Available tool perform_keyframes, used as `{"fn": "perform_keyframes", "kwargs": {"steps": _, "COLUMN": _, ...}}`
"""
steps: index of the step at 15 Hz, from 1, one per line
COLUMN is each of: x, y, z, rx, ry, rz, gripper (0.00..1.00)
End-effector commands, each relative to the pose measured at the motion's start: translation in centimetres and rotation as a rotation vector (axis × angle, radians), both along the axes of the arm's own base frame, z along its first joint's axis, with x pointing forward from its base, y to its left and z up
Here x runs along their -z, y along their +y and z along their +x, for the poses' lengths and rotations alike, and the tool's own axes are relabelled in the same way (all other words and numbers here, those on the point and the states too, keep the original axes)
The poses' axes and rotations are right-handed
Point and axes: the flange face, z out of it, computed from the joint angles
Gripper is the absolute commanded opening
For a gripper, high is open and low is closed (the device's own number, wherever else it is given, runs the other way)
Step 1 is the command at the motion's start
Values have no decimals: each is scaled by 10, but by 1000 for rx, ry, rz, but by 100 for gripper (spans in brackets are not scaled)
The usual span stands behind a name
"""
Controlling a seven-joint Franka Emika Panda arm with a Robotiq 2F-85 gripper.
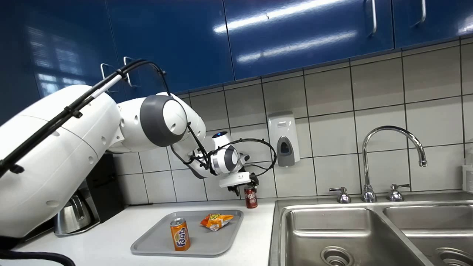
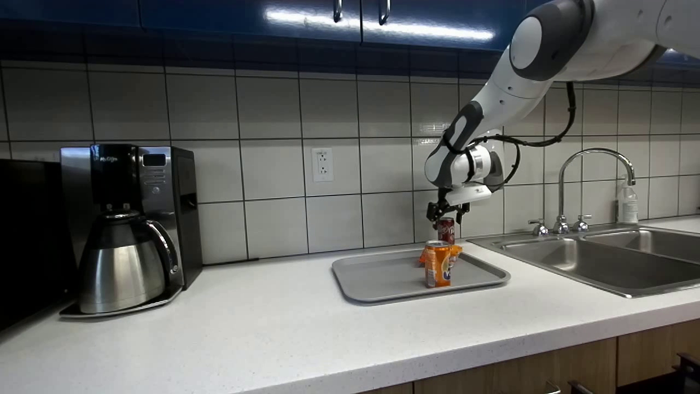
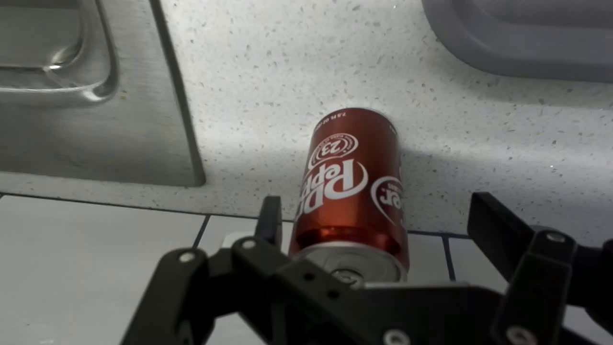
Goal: Put the cans on the tray
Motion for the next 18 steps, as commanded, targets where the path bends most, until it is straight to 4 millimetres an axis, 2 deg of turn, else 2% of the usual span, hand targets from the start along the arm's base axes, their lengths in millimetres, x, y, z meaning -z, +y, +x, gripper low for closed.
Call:
{"fn": "perform_keyframes", "kwargs": {"steps": 1, "x": 0, "y": -2, "z": 15, "rx": -32, "ry": -42, "rz": 21, "gripper": 100}}
{"fn": "perform_keyframes", "kwargs": {"steps": 15, "x": -2, "y": -9, "z": 23, "rx": -44, "ry": -51, "rz": -4, "gripper": 100}}
{"fn": "perform_keyframes", "kwargs": {"steps": 16, "x": -1, "y": -10, "z": 23, "rx": -47, "ry": -48, "rz": -4, "gripper": 75}}
{"fn": "perform_keyframes", "kwargs": {"steps": 17, "x": 0, "y": -10, "z": 23, "rx": -50, "ry": -47, "rz": -7, "gripper": 74}}
{"fn": "perform_keyframes", "kwargs": {"steps": 18, "x": 1, "y": -11, "z": 23, "rx": -52, "ry": -46, "rz": -8, "gripper": 68}}
